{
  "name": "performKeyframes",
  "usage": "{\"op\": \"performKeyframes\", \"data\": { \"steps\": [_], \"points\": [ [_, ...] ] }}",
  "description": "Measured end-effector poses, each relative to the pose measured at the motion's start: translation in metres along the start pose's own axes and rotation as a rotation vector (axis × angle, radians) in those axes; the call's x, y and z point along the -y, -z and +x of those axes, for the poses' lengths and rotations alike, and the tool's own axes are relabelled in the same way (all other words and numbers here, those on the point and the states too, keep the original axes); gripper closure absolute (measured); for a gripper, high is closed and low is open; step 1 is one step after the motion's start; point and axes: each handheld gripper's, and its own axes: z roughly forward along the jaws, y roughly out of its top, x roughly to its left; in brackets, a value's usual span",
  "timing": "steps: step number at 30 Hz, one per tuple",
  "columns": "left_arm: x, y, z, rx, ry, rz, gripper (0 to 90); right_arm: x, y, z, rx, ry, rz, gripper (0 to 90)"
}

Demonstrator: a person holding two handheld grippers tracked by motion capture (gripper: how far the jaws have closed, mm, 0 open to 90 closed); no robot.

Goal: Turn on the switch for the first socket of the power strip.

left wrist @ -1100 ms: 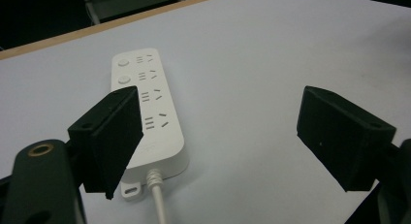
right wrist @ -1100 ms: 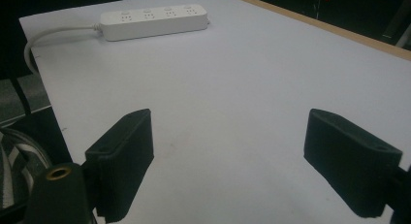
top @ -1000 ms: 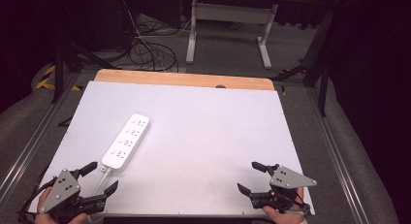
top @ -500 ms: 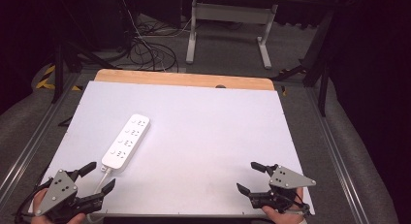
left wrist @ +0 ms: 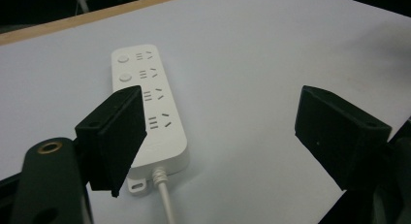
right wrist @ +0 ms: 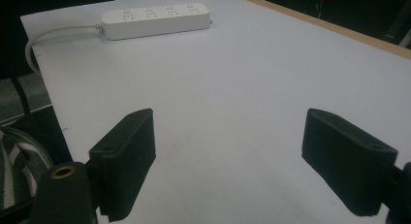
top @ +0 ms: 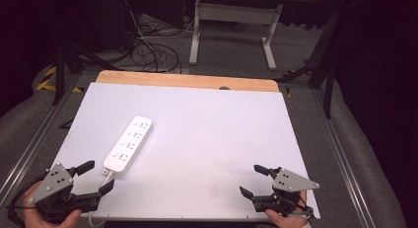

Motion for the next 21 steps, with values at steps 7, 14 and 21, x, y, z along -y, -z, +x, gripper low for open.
{"op": "performKeyframes", "data": {
  "steps": [7,14,21],
  "points": [
    [-0.014,-0.003,0.004,-0.002,-0.013,0.005,18.4,0.0,-0.001,0.001,-0.004,0.003,0.004,20.1],
    [-0.027,-0.013,0.01,0.001,-0.006,0.021,19.5,0.0,-0.001,0.0,-0.004,0.004,0.005,20.0],
    [-0.041,-0.02,0.015,0.012,-0.011,0.022,19.4,0.0,-0.001,0.001,-0.007,0.006,0.005,19.9]
  ]
}}
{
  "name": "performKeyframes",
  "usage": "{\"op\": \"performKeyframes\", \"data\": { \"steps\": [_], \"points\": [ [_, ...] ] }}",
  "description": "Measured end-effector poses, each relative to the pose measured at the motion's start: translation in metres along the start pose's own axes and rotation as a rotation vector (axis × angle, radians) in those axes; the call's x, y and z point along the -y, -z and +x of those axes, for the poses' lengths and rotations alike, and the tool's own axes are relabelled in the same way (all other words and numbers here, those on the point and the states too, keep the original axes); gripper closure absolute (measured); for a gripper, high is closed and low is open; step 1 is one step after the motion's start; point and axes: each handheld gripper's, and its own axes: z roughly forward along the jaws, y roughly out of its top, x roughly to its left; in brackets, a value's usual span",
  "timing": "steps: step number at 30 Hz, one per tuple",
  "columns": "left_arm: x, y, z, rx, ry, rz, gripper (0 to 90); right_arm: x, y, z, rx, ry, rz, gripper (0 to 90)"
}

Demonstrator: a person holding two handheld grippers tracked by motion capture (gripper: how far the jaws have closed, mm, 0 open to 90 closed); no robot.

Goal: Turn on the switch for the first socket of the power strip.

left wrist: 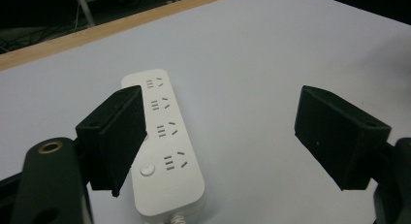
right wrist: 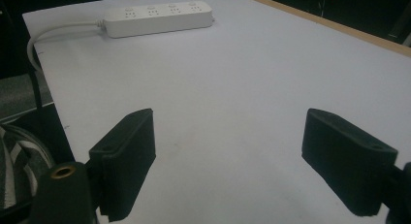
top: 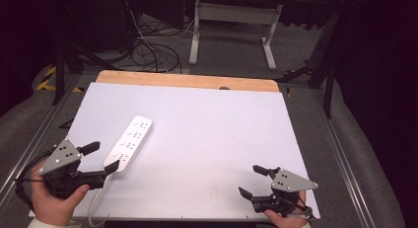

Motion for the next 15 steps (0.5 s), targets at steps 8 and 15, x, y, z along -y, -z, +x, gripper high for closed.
{"op": "performKeyframes", "data": {
  "steps": [8,15],
  "points": [
    [-0.013,-0.008,0.007,0.008,0.004,-0.003,18.8,0.0,0.0,0.0,-0.002,-0.001,-0.002,19.5],
    [-0.019,-0.015,0.011,0.011,-0.007,0.015,17.4,0.001,0.0,-0.001,0.002,0.001,-0.005,19.2]
  ]
}}
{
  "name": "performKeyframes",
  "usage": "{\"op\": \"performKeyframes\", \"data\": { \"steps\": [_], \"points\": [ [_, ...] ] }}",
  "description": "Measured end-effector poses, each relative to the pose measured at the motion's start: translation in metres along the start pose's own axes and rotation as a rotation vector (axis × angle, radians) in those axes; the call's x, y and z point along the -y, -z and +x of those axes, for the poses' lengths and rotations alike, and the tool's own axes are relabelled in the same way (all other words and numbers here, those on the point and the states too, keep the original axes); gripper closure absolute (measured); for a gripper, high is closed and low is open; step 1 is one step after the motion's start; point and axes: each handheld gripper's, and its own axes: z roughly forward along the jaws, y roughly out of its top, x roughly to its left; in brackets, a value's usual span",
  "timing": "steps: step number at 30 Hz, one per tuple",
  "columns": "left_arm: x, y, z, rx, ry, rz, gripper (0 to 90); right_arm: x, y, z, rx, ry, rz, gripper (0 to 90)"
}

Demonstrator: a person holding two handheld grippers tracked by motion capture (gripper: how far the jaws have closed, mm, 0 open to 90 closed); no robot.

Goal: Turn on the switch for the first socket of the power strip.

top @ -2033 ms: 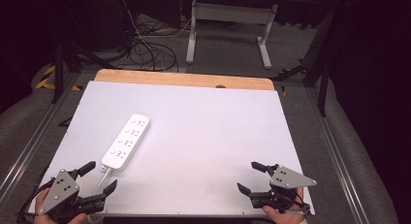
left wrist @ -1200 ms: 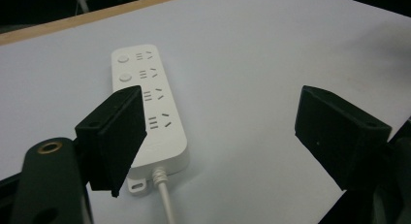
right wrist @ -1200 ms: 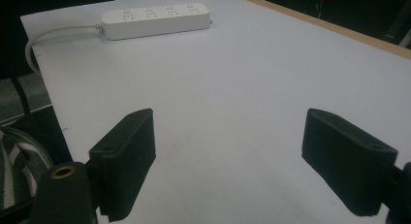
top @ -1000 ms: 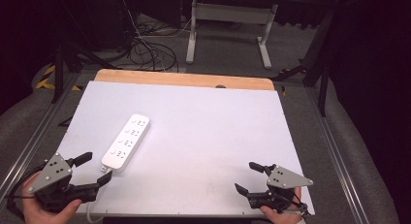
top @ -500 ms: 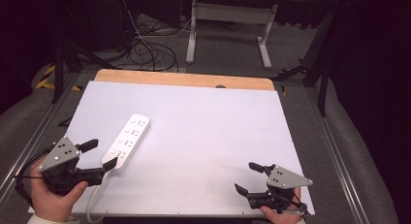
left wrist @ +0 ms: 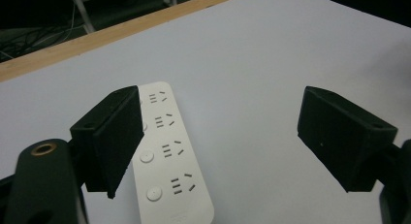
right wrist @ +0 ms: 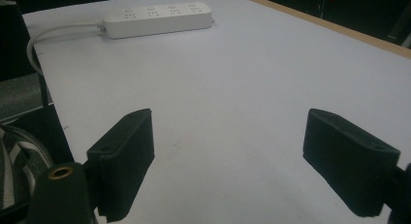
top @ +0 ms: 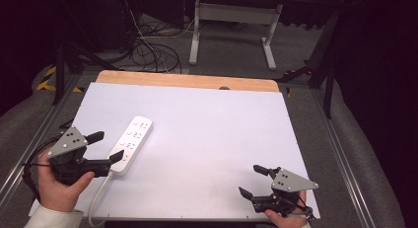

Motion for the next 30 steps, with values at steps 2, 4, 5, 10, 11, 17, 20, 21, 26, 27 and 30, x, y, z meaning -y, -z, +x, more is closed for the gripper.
{"op": "performKeyframes", "data": {
  "steps": [2,4,5,10,11,17,20,21,26,27,30],
  "points": [
    [-0.001,-0.002,0.002,-0.003,0.008,0.001,17.3,0.0,0.0,0.0,-0.003,0.002,0.003,19.2],
    [-0.003,-0.005,0.004,-0.001,0.015,0.002,17.3,0.0,-0.001,0.0,-0.002,0.002,0.004,19.2],
    [-0.003,-0.006,0.005,-0.003,0.011,0.002,16.8,0.0,-0.001,0.001,-0.001,0.003,0.005,19.2],
    [-0.003,-0.007,0.006,-0.001,0.02,0.003,17.6,0.0,0.0,0.0,-0.002,0.004,0.001,19.1],
    [-0.003,-0.007,0.006,-0.006,0.019,0.005,22.2,0.0,0.0,0.0,-0.003,0.002,0.001,19.1],
    [0.0,-0.007,0.012,-0.002,0.022,0.017,47.5,0.0,0.0,0.001,-0.005,0.003,0.0,19.1],
    [-0.001,-0.01,0.017,0.003,0.023,0.068,64.2,0.0,0.0,0.001,-0.003,0.005,0.003,19.2],
    [-0.002,-0.011,0.02,0.001,0.023,0.082,70.2,0.0,-0.001,0.001,-0.003,0.005,0.004,19.1],
    [-0.002,-0.021,0.027,0.0,0.037,0.167,90.0,0.0,-0.001,0.001,-0.005,0.006,0.008,19.1],
    [-0.002,-0.023,0.029,0.002,0.043,0.177,90.0,0.0,-0.001,0.001,-0.005,0.006,0.008,19.1],
    [-0.002,-0.029,0.032,0.012,0.054,0.214,90.0,0.0,-0.001,0.001,-0.007,0.006,0.008,19.1]
  ]
}}
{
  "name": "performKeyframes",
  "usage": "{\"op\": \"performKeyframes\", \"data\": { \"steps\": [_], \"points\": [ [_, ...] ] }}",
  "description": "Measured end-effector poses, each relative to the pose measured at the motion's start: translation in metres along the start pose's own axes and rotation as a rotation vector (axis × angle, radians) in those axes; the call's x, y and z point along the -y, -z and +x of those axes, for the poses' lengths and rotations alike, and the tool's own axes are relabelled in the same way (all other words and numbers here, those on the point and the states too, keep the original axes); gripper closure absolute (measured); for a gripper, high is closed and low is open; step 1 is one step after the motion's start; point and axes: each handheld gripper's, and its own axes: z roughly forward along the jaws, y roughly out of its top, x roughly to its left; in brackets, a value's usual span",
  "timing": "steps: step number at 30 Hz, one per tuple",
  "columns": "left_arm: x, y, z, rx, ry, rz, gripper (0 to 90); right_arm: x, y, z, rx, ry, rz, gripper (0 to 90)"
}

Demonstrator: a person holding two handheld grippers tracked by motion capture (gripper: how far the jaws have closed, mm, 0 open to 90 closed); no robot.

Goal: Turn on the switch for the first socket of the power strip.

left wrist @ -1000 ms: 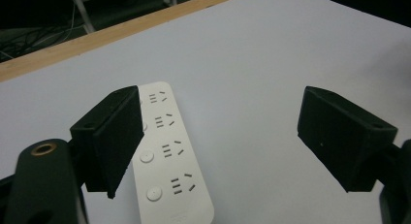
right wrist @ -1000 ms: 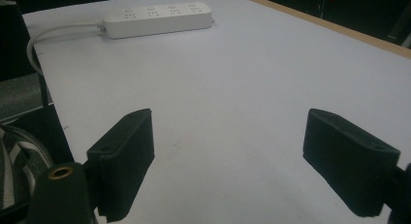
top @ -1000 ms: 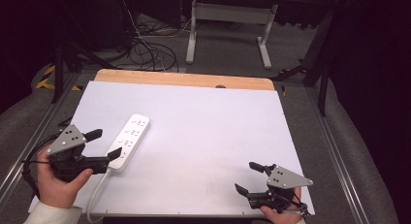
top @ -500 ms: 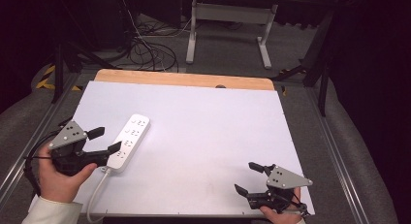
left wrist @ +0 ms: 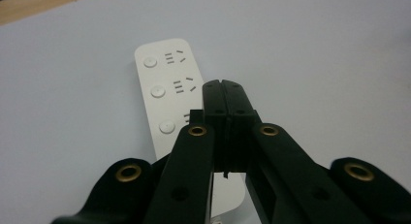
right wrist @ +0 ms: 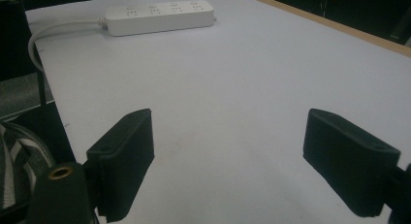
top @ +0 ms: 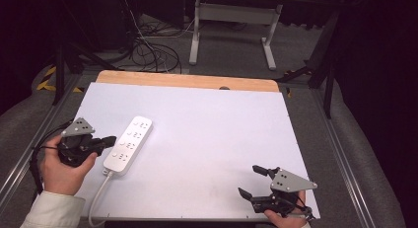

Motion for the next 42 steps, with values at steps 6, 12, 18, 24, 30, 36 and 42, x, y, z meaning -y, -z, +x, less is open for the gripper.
{"op": "performKeyframes", "data": {
  "steps": [6,12,18,24,30,36,42],
  "points": [
    [0.0,-0.013,0.007,-0.025,0.008,0.109,90.0,0.0,0.0,0.0,-0.001,0.003,0.0,19.1],
    [0.007,-0.023,0.015,-0.048,0.03,0.144,90.0,0.0,0.0,-0.001,0.0,0.003,0.0,19.1],
    [0.011,-0.031,0.019,-0.049,0.026,0.182,90.0,0.0,-0.001,0.0,-0.002,0.003,0.003,19.0],
    [0.014,-0.039,0.021,-0.037,0.026,0.219,90.0,0.0,-0.001,0.0,-0.003,0.003,0.006,18.9],
    [0.017,-0.045,0.024,-0.028,0.035,0.251,90.0,0.001,-0.002,0.0,-0.009,0.003,0.01,18.9],
    [0.02,-0.052,0.024,-0.027,0.041,0.269,90.0,0.001,-0.001,0.0,-0.009,0.005,0.008,18.9],
    [0.022,-0.056,0.024,-0.052,0.035,0.288,90.0,0.001,-0.001,0.0,-0.011,0.006,0.01,18.9]
  ]
}}
